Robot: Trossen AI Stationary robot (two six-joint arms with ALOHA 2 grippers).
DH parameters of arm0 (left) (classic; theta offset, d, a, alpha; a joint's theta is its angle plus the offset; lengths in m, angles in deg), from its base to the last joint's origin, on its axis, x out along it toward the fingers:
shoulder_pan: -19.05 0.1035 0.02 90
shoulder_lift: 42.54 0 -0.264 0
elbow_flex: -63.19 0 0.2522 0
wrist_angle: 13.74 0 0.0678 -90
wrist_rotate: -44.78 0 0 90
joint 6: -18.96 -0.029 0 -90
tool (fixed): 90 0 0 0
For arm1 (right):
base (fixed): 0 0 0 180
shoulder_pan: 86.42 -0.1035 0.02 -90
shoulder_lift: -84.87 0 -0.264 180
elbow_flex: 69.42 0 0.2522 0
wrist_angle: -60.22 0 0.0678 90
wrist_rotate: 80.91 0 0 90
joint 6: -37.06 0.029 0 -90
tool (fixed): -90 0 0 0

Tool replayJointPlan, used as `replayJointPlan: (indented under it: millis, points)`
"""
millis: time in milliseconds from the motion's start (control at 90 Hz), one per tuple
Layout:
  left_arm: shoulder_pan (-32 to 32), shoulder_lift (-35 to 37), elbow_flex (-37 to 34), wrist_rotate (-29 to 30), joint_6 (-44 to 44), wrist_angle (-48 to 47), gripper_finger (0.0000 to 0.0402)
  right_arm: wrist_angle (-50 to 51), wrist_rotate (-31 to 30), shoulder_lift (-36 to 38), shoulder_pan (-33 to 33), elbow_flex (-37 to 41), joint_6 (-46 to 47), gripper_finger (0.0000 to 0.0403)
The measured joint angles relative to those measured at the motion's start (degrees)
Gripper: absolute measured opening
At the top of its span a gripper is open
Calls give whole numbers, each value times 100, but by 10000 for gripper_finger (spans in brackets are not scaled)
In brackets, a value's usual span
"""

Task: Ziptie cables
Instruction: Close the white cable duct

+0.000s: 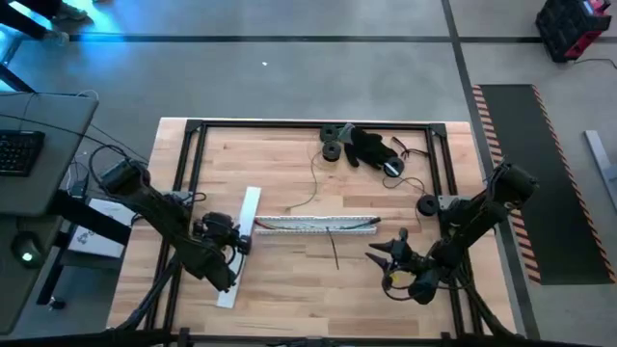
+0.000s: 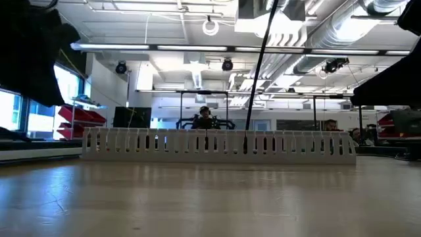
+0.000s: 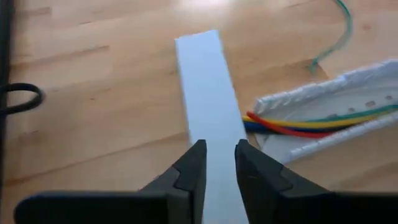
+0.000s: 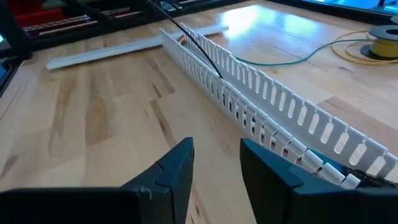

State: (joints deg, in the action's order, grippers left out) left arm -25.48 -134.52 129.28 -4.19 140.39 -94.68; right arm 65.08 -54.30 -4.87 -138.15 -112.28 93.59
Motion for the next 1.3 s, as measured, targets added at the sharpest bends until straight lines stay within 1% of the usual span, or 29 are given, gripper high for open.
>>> replayJointPlan:
  millis: [89, 156, 256, 378, 467, 544, 622, 689, 778, 867, 967, 1133, 1300]
  points:
    - [-5, -153, 4, 16, -292, 307, 134, 0, -20, 0, 0, 0, -2, 116]
    - [-5, -300, 5, 4, -316, 392, 170, 0, -20, 0, -2, 0, -2, 116]
    - [6, -548, 5, -49, 15, 407, 227, 0, -20, 0, 0, 0, -2, 116]
    - [21, -823, 5, -352, 298, 427, 288, -2, -20, 0, -2, 0, -2, 116]
    - [24, -1033, 5, -506, 424, 497, 319, -2, -22, 0, 0, 0, -2, 116]
    - [24, -1159, -35, -539, 433, 842, 332, -5, -22, 0, -2, 0, -2, 116]
    - [22, -1232, -220, -528, 378, 1454, 336, -4, -22, 0, -2, 0, -2, 116]
    - [7, -1233, -407, -421, 250, 1787, 337, -4, -22, 0, 0, 0, -2, 116]
    - [11, -1271, -529, -400, 272, 1863, 336, -7, -26, 0, -1, 0, -2, 116]
    - [11, -1274, -557, -434, 323, 1834, 327, -18, -13, 0, -2, 0, -2, 116]
    - [16, -1280, -563, -506, 320, 1818, 306, -28, -5, 0, 0, 0, -2, 116]
    - [18, -1287, -570, -601, 380, 1749, 258, -27, -55, 0, 0, 0, -2, 116]
    - [17, -1287, -567, -585, 530, 1744, 216, -40, -21, 0, 0, 0, -2, 116]
